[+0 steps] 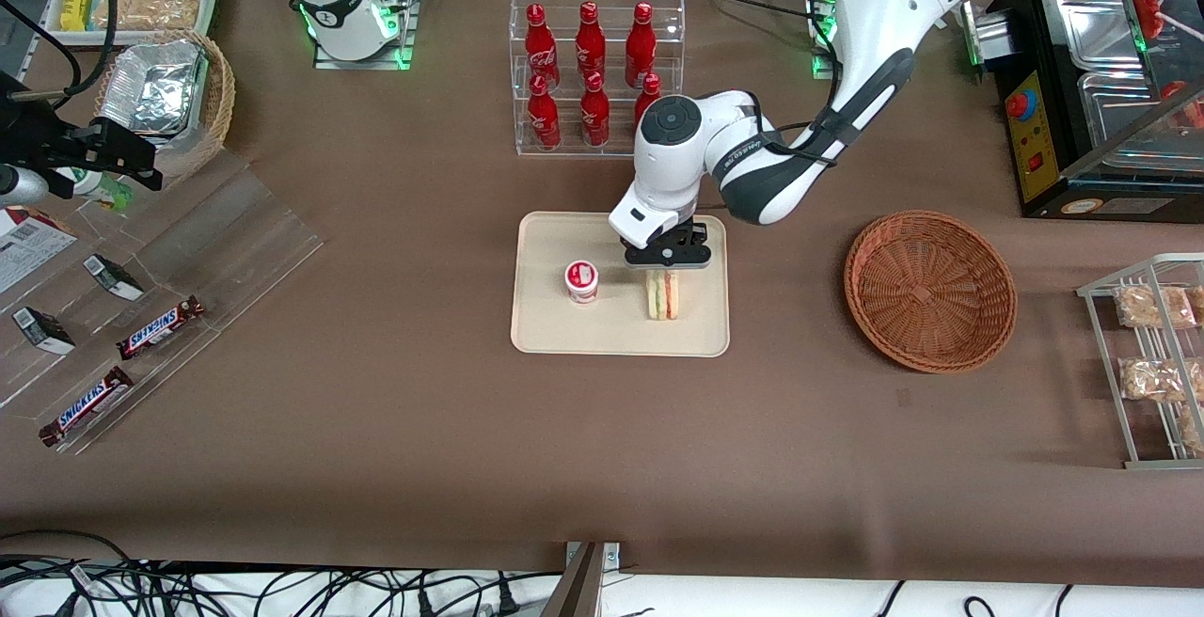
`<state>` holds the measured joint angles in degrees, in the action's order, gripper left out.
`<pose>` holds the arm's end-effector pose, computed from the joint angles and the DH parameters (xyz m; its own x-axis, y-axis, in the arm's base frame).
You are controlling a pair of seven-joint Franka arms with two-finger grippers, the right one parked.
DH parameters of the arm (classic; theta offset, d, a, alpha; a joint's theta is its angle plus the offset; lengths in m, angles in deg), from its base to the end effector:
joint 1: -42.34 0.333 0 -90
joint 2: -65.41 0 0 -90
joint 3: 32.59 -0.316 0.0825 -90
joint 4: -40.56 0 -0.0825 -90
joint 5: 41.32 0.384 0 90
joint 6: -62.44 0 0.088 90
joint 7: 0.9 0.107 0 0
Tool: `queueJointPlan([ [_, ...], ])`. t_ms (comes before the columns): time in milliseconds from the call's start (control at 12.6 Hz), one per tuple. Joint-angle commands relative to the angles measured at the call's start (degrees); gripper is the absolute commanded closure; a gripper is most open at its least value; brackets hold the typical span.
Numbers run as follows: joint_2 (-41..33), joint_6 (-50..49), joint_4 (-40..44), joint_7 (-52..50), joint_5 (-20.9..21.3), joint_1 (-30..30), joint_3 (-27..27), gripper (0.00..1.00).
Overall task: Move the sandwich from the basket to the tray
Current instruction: 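Lower the sandwich onto the tray beside the small bottle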
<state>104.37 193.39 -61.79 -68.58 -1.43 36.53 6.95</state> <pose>0.4979 -0.4262 0.2421 0.9931 0.0388 0.1106 0.0423 -0.9987 -0.0295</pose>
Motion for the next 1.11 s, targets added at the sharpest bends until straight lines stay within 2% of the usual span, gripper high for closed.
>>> queueJointPlan([
  [0, 1.5, -0.4, 1.5, -2.7, 3.8, -0.6, -0.2, 0.65],
  [554, 2.0, -0.4, 1.5, -3.6, 4.3, -0.6, -0.2, 0.64],
  [633, 2.1, -0.4, 1.5, -3.6, 4.3, -0.6, -0.2, 0.53],
  [791, 2.2, -0.4, 1.5, -3.6, 4.3, -0.7, -0.2, 0.38],
  [1028, 2.3, -0.4, 1.5, -3.6, 4.3, -1.7, -0.5, 0.00],
])
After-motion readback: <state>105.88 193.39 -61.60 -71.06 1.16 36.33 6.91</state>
